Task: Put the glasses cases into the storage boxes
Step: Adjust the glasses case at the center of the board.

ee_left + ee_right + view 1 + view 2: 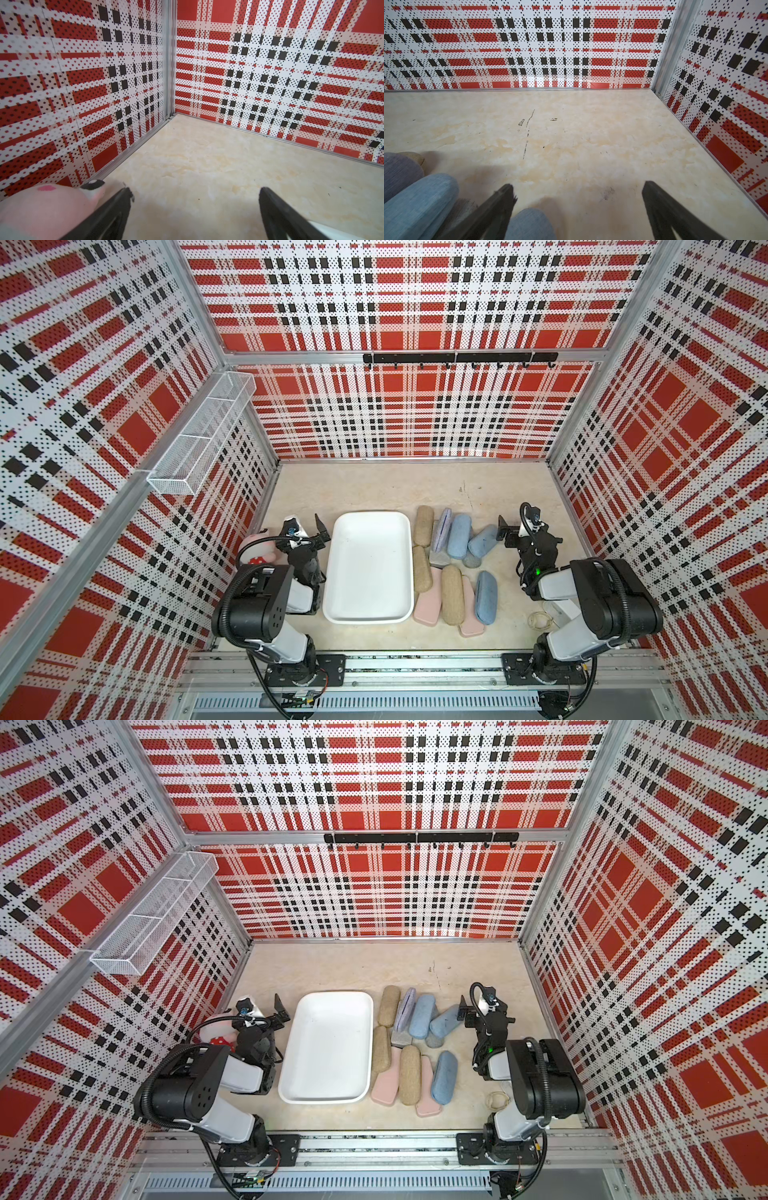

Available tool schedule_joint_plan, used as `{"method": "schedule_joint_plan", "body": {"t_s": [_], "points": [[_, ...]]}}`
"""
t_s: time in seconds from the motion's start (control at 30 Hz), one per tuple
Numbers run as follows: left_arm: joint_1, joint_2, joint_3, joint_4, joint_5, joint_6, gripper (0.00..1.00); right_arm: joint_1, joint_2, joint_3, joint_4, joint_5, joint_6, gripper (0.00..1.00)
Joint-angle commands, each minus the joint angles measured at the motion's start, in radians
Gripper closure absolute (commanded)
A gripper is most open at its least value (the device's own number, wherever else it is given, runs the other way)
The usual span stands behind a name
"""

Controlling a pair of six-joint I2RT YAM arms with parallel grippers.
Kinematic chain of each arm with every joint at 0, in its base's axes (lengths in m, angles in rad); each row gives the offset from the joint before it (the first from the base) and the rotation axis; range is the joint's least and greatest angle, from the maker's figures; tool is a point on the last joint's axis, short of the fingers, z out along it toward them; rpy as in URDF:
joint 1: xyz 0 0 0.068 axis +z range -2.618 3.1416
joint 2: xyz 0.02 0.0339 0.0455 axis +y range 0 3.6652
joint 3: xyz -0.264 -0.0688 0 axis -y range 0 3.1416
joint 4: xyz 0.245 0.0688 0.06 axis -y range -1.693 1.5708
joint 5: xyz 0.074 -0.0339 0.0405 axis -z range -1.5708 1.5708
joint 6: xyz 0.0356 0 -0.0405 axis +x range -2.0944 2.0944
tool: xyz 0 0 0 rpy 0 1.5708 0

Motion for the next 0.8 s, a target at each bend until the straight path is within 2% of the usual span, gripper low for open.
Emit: {"method": "schedule_joint_plan", "body": {"t_s": [0.0,0.07,0.1,0.13,0.2,0.23,0.27,0.3,0.33,0.37,0.4,0.43,0.47,0.5,0.6,0.67,0.77], "points": [[-0.001,0.0,0.012,0.009,-0.009,0.009,0.02,-0.004,-0.002,-0.005,0.024,-0.008,-0.016,0.0],[-0.002,-0.001,0.012,0.008,-0.011,0.01,0.02,-0.003,-0.008,-0.006,0.03,0.006,-0.014,0.0],[-0.003,-0.006,0.008,0.01,-0.015,0.011,0.02,0.004,-0.054,0.002,-0.025,0.049,-0.008,0.0],[-0.013,-0.023,0.01,0.007,-0.018,0.028,0.02,0.018,-0.113,0.023,-0.113,0.097,-0.011,0.0],[-0.046,-0.13,0.08,-0.214,-0.08,0.048,0.02,0.084,-0.286,0.152,-0.442,0.253,0.017,0.0],[-0.065,-0.169,0.13,-0.315,-0.145,0.051,0.02,0.112,-0.356,0.234,-0.628,0.306,0.092,0.0],[-0.097,-0.213,0.183,-0.386,-0.263,0.049,0.02,0.119,-0.423,0.331,-0.856,0.287,0.206,0.0],[-0.129,-0.264,0.233,-0.446,-0.382,0.026,0.02,0.118,-0.468,0.38,-0.978,0.244,0.304,0.0],[-0.15,-0.315,0.285,-0.526,-0.453,-0.038,0.02,0.118,-0.501,0.371,-1.003,0.241,0.388,0.0],[-0.17,-0.366,0.357,-0.69,-0.483,-0.151,0.02,0.113,-0.536,0.341,-1.015,0.251,0.492,0.0],[-0.185,-0.416,0.426,-0.839,-0.457,-0.254,0.01,0.102,-0.563,0.32,-1.065,0.277,0.639,0.0],[-0.207,-0.44,0.475,-0.93,-0.439,-0.316,0.01,0.075,-0.57,0.317,-1.11,0.235,0.704,0.0],[-0.262,-0.455,0.521,-1.015,-0.444,-0.37,0.01,0.043,-0.55,0.345,-1.169,0.124,0.726,0.0],[-0.316,-0.459,0.562,-1.078,-0.442,-0.372,0.01,0.041,-0.505,0.415,-1.29,0.099,0.729,0.0],[-0.469,-0.433,0.673,-1.271,-0.425,-0.36,0.03,0.122,-0.321,0.665,-1.705,0.236,0.744,0.0],[-0.532,-0.41,0.723,-1.407,-0.34,-0.426,0.04,0.152,-0.213,0.801,-1.92,0.292,0.792,0.0],[-0.591,-0.386,0.732,-1.52,-0.213,-0.499,0.07,0.224,-0.141,0.863,-2.017,0.296,0.787,0.0]]}}
